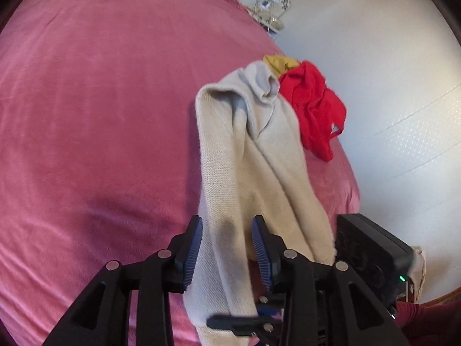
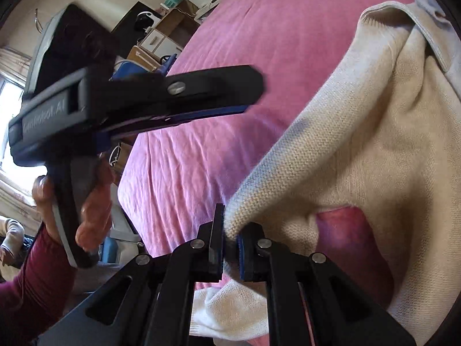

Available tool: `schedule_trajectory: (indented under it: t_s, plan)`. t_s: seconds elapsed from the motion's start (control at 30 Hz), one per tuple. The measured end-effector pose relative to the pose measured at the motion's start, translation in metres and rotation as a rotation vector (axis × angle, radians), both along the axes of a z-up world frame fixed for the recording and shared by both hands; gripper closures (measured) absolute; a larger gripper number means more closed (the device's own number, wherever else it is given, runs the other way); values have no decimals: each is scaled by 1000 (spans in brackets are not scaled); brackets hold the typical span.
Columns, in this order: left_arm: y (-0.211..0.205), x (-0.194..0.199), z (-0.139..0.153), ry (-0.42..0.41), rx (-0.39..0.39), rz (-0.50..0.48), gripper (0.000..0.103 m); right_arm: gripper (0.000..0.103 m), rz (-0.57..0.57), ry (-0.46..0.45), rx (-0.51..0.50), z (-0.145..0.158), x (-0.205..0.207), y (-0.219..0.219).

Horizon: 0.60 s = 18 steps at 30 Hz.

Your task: Fold clothes

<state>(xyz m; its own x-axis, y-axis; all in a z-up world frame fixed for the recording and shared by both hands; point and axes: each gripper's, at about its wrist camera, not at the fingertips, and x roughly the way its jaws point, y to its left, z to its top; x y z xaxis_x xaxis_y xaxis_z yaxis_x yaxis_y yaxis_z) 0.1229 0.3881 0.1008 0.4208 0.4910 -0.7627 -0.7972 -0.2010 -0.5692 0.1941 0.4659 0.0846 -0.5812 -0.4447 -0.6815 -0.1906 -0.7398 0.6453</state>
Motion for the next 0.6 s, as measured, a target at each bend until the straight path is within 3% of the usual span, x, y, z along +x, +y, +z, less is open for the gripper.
schedule_trajectory:
  t_s: [0.07,0.23,0.27,0.3,0.37,0.47,0.6]
  plan:
    - [15,4,-18,-63,-36,-30,65,96,7,3,13,-1,-4,-4]
    - [40,14,-40,-91,-72,-25,70,96,29,-3,40,-6,-3,-7]
    - [41,14,-40,-83,-67,-8,85,94,34,-5,46,-6,-4,-7]
    - [42,13,-41,-66,-76,26,95,92,34,-5,46,-6,-3,-6]
    - [36,3,-44,-99,-56,120,99,91,27,-9,37,-4,4,0]
    - [17,-17,-43,-136,-6,262,100,81,-17,-17,37,7,31,22]
    - [-20,-40,-30,-154,61,393,100,81,-203,-20,121,25,85,79]
